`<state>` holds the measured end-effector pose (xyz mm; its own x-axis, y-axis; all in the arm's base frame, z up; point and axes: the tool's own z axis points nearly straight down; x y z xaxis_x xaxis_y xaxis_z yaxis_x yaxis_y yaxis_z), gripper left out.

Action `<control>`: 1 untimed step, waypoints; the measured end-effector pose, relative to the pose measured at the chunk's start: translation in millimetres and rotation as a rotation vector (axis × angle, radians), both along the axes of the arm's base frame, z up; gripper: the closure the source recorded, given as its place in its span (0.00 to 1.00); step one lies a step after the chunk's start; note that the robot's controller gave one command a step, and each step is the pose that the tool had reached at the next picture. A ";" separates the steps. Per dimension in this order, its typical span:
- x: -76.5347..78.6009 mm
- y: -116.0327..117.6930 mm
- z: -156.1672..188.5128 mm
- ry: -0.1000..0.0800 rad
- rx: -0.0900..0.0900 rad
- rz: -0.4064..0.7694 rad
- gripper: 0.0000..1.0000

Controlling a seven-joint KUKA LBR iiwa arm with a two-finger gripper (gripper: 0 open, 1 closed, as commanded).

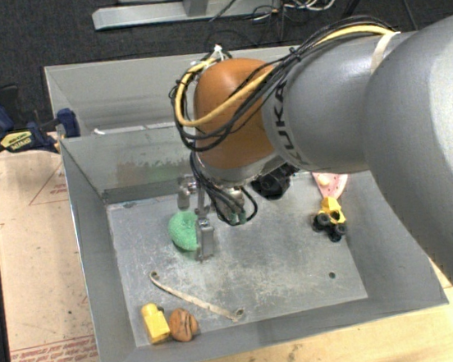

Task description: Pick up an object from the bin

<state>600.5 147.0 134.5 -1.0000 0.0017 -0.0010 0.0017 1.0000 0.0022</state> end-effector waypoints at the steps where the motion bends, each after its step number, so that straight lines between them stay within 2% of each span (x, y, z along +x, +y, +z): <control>1: 0.0 0.0 0.0 0.000 0.000 0.000 0.00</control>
Offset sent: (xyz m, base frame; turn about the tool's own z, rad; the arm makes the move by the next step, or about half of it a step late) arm 0.0348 0.0151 -0.0617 -0.3093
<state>600.5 147.0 134.5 -1.0000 0.0018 -0.0010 0.0018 1.0000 0.0022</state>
